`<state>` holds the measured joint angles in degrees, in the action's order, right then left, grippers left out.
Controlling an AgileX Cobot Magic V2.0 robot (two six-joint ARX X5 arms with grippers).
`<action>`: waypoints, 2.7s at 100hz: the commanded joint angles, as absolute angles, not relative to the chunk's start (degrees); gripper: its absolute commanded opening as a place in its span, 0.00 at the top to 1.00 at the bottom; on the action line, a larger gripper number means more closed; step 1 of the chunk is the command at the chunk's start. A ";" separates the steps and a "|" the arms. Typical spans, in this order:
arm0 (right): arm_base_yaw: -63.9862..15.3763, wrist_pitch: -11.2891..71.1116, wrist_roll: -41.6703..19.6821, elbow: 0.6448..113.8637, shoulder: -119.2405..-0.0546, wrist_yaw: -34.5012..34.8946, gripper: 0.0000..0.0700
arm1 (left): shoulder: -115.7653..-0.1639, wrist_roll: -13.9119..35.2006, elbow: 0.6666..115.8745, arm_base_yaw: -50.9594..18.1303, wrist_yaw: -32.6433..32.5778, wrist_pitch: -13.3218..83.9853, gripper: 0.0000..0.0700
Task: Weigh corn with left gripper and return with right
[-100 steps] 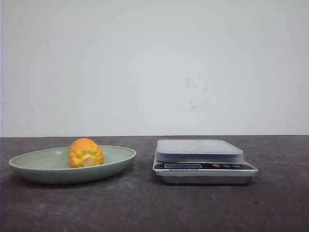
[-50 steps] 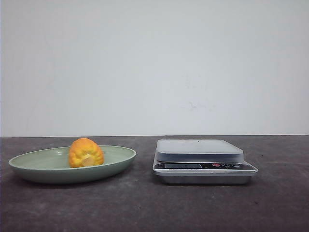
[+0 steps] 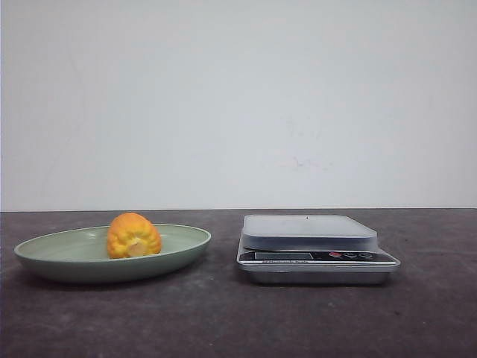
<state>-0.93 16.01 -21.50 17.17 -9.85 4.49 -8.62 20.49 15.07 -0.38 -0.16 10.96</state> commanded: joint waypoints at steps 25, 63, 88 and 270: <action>-1.56 23.88 -16.64 45.58 -30.44 7.55 0.72 | -31.42 15.16 49.93 -0.58 5.52 20.08 0.76; -4.49 32.77 -13.02 57.10 -37.43 11.99 0.31 | -45.98 12.69 62.37 -9.80 7.51 23.57 0.39; -5.28 35.81 -12.99 57.14 -37.43 12.03 0.14 | -66.74 14.72 64.42 -18.94 3.99 24.58 0.38; -5.28 37.80 -11.11 57.14 -37.34 11.79 0.06 | -91.29 20.56 82.08 -40.10 -0.58 37.43 0.99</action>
